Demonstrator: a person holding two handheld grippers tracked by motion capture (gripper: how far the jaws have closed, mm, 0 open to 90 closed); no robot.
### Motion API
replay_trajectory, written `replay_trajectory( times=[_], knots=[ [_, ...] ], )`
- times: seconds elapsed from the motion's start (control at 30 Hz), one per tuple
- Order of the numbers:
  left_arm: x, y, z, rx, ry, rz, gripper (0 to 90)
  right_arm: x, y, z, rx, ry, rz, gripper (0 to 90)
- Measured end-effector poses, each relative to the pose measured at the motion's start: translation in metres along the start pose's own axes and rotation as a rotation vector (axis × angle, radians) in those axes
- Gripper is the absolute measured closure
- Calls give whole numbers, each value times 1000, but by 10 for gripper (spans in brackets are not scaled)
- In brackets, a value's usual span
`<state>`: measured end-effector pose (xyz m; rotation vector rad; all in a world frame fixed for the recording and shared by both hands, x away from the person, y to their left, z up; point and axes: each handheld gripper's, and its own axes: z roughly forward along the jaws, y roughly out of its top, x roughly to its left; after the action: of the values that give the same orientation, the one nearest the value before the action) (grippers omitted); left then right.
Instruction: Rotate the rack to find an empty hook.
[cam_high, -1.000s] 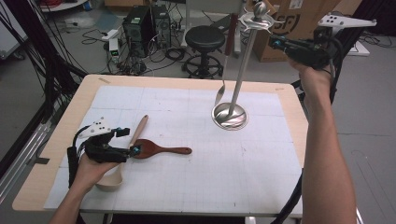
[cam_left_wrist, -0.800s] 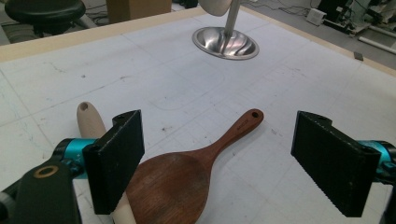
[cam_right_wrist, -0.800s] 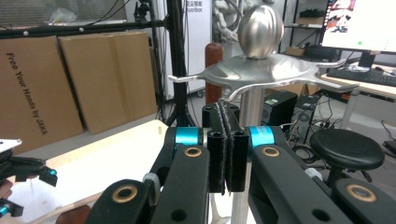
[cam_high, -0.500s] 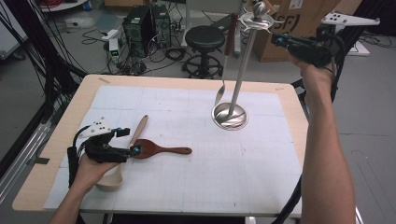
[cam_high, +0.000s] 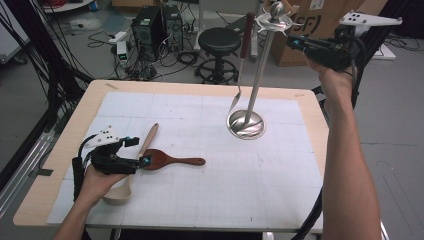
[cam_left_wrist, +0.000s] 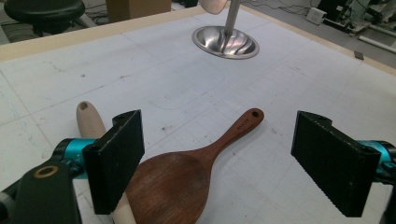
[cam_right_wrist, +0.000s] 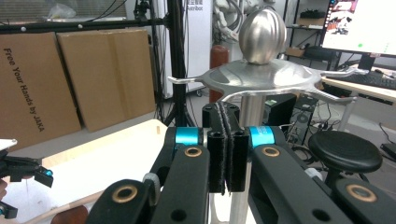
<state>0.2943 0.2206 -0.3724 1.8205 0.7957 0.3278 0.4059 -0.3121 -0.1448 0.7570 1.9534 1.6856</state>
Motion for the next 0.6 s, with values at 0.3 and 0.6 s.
replay_trajectory(
  times=[0.3,0.6],
  knots=[
    [0,0,0,0,0,4,178,7,2,8,5,18,-11,895],
    [1,0,0,-2,1,6,178,13,5,17,11,32,-23,895]
  ],
)
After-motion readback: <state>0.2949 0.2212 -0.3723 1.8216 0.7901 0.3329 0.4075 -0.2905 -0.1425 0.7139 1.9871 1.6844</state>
